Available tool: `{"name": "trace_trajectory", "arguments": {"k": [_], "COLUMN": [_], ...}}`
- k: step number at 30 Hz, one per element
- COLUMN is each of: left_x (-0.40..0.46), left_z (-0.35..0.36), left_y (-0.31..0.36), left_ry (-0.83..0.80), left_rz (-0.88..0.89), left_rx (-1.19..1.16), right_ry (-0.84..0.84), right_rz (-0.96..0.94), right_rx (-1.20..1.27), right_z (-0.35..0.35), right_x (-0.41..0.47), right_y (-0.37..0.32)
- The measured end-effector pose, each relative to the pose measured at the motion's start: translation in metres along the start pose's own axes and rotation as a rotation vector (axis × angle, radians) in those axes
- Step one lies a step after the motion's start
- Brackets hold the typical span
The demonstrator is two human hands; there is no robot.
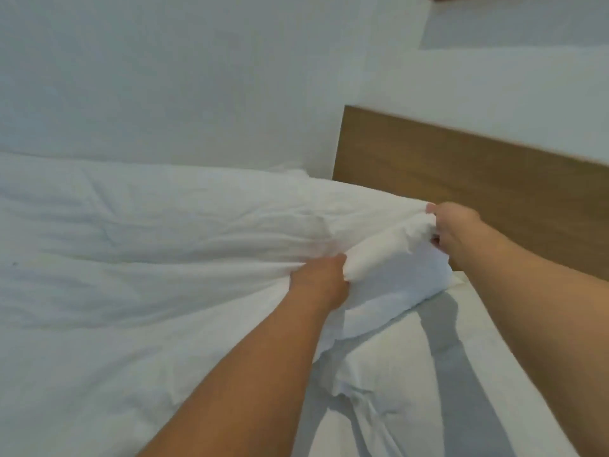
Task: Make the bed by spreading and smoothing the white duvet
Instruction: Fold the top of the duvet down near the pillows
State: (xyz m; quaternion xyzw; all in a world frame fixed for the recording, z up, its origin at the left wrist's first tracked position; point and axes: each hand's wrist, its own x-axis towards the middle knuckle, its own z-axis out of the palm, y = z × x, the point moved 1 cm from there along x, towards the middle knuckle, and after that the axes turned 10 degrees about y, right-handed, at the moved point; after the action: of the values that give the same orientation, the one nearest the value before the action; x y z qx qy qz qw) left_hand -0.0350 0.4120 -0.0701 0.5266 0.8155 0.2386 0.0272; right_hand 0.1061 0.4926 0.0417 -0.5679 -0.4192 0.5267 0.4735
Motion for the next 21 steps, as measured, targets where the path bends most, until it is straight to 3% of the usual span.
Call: {"name": "trace_trajectory", "arguments": {"k": [3, 6, 10, 12, 14, 16, 19, 21], "left_x": [-0.007, -0.024, -0.03, -0.023, -0.026, -0.05, -0.122, -0.182], "left_z": [0.051, 0.042, -0.001, -0.006, 0.003, 0.016, 0.026, 0.025], "left_y": [-0.01, -0.017, 0.008, 0.027, 0.029, 0.006, -0.052, -0.094], "left_ry": [0.003, 0.12, 0.336, 0.285, 0.072, -0.066, 0.003, 0.094], "left_rz": [-0.008, -0.009, 0.046, 0.116, 0.129, 0.12, 0.147, 0.227], "left_rx": [0.008, -0.023, -0.193, -0.228, -0.108, 0.18, 0.451, 0.534], "right_ry": [0.079, -0.019, 0.013, 0.109, 0.226, 0.323, 0.386, 0.281], "right_rz": [0.132, 0.162, -0.199, -0.248, -0.132, 0.068, 0.179, 0.24], "right_rx": [0.083, 0.068, 0.019, 0.06, 0.076, -0.029, -0.151, -0.111], "right_z": [-0.008, 0.003, 0.01, 0.005, -0.006, -0.009, 0.006, 0.031], "right_x": [0.085, 0.083, 0.091, 0.093, 0.083, 0.052, -0.022, -0.076], "right_y": [0.069, 0.074, 0.009, -0.009, 0.01, 0.062, 0.14, 0.186]}}
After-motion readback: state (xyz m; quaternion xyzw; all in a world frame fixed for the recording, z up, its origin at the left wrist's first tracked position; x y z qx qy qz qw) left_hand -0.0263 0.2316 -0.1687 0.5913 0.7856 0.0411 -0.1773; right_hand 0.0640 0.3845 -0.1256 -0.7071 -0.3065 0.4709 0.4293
